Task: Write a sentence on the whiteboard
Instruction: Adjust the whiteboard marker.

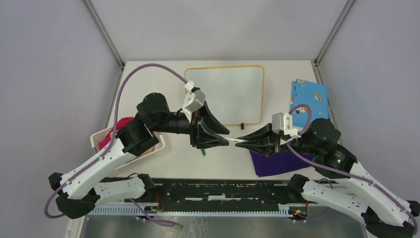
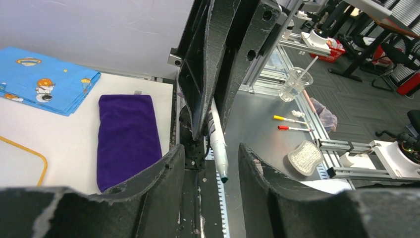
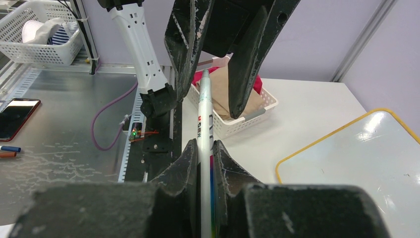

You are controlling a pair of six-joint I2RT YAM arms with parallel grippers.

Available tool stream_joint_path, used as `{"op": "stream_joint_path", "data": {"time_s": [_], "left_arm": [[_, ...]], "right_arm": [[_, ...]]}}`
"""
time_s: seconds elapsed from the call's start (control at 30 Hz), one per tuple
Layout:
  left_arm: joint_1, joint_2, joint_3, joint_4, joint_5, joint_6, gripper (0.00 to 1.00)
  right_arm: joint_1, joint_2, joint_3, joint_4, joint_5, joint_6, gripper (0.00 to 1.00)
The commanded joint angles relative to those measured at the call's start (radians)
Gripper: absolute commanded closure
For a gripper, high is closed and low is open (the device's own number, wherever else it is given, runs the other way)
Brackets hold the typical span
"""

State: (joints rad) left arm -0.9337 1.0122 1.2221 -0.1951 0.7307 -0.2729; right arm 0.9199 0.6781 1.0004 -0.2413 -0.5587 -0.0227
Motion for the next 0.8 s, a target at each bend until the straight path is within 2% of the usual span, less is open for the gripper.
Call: {"op": "stream_joint_path", "data": {"time_s": [0.0, 0.43, 0.53, 0.63, 0.77], "left_arm": [[-0.008, -0.022, 0.027, 0.062, -0.011, -0.044, 0.49], [-0.013, -0.018, 0.019, 0.062, 0.006, -0.039, 0.69], [-0.014, -0.018, 0.016, 0.062, 0.008, -0.041, 0.69], [-0.014, -0.02, 0.013, 0.061, 0.01, -0.04, 0.65], [-0.015, -0.017, 0.013, 0.061, 0.013, -0.042, 0.63]], "right_arm": [[-0.001, 0.0, 0.02, 0.049, 0.006, 0.012, 1.0], [-0.001, 0.003, 0.019, 0.053, 0.002, 0.017, 1.0], [-0.001, 0.002, 0.02, 0.054, 0.002, 0.017, 1.0], [-0.001, 0.005, 0.02, 0.054, 0.001, 0.017, 1.0], [0.0, 0.005, 0.023, 0.055, 0.002, 0.017, 1.0]]}}
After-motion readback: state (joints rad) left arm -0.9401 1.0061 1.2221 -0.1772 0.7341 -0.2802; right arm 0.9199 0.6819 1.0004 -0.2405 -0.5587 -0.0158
